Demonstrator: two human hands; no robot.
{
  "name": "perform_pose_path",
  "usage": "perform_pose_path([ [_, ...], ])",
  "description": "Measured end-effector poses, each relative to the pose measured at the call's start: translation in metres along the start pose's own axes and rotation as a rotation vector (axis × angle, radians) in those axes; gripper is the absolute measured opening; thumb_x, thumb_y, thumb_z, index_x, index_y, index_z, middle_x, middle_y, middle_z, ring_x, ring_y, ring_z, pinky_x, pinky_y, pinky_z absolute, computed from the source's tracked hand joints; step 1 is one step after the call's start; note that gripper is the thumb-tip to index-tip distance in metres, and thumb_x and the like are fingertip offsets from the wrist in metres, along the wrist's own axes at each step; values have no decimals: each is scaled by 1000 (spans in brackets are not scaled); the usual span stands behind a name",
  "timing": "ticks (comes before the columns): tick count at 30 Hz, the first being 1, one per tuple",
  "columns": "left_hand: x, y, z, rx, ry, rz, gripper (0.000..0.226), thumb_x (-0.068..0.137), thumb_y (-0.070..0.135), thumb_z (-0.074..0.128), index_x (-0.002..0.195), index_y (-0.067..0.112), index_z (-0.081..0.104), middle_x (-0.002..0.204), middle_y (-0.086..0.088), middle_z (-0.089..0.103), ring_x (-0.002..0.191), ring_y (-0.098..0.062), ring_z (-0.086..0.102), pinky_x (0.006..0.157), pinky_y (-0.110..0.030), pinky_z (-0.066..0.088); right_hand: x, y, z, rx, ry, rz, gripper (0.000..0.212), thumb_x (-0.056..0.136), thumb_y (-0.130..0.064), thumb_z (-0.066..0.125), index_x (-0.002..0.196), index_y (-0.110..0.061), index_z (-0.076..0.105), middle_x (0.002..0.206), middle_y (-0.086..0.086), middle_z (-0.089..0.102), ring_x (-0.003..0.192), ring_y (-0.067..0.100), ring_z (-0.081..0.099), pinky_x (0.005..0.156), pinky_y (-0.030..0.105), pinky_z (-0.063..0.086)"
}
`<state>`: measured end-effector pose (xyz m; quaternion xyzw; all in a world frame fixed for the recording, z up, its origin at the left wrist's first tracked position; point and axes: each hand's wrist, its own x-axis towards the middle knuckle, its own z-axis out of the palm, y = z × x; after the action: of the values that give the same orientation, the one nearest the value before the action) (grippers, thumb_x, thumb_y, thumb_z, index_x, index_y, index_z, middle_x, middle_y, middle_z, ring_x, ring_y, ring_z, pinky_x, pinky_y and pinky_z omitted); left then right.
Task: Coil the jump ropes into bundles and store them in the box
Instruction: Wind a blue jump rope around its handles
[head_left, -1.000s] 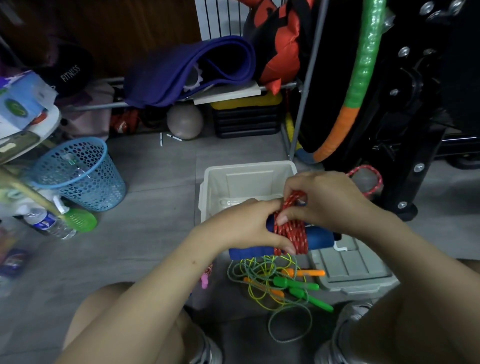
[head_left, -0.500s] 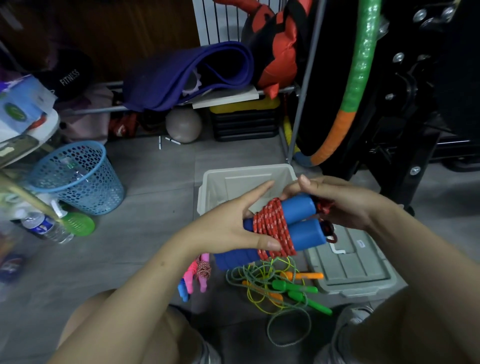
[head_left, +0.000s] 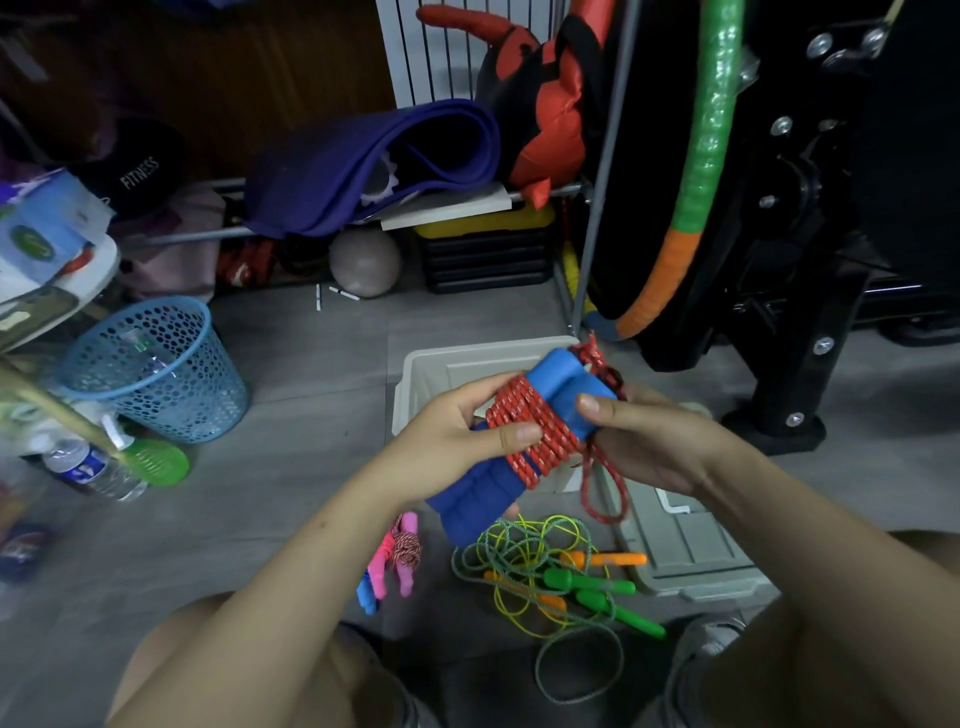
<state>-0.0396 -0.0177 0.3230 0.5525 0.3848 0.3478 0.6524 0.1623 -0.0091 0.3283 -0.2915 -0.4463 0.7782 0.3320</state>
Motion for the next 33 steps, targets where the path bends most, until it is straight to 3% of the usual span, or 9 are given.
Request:
perform_pose_path([
  [2,1,6,0,-88,82,-67,40,76,20,66,113,9,58,83,-10,70,65,-24,67,53,-37,56,2,9,2,-51,110,23,58,59,-31,87,104,-4,64,105,18,55,86,19,54,73,21,47],
  [5,5,7,-2,-69,193,-104,37,72,26,67,99,4,58,71,-10,70,57,-25,66,48,-37,56,3,20,16,-183,201,15,25,80,-15,66,100,-1,61,88,14,51,59,5,42,49,13,34],
  [8,8,6,2,-72,296,-113,29,78,24,69,97,4,60,71,-12,69,54,-27,65,50,-40,57,1,23,22,-475,304,-9,7,91,-11,58,90,-8,64,51,-11,49,46,2,36,46,13,32],
  [10,10,6,-1,-71,387,-90,22,84,21,67,96,4,60,71,-13,68,50,-26,63,49,-39,57,-1,26,23,-784,405,-95,20,91,-17,59,72,-19,64,43,-14,49,42,3,41,50,15,35],
  [17,16,-1,2,-88,435,-53,28,87,23,66,106,4,58,81,-19,67,53,-30,63,52,-38,54,-2,37,28,-1248,583,-666,31,86,-35,56,75,-9,68,59,-2,59,57,11,53,55,16,40],
  [22,18,-4,12,-70,331,-70,30,89,24,62,113,10,51,88,-18,65,56,-29,66,51,-39,54,-2,23,25,-1257,650,-753,26,82,-32,64,73,-8,64,61,-1,60,62,11,52,58,13,39],
  [25,19,-11,14,95,257,-61,41,87,33,66,121,27,45,99,-9,65,74,-34,69,65,-54,57,-2,15,20,-1243,630,-711,19,78,-24,70,75,-7,64,66,-4,55,59,12,53,58,13,41],
  [29,18,-12,12,153,124,-59,46,85,33,65,121,42,37,104,-6,65,86,-42,68,74,-60,55,-5,7,16,-1111,579,-571,16,82,-24,70,80,-9,65,70,5,62,56,15,64,59,37,54],
  [33,14,-8,14,365,106,13,60,81,21,73,120,42,32,94,3,66,77,-12,68,74,-34,58,0,10,20,-1233,573,-612,21,74,-27,68,76,-6,66,69,-15,46,63,-3,53,63,9,43],
])
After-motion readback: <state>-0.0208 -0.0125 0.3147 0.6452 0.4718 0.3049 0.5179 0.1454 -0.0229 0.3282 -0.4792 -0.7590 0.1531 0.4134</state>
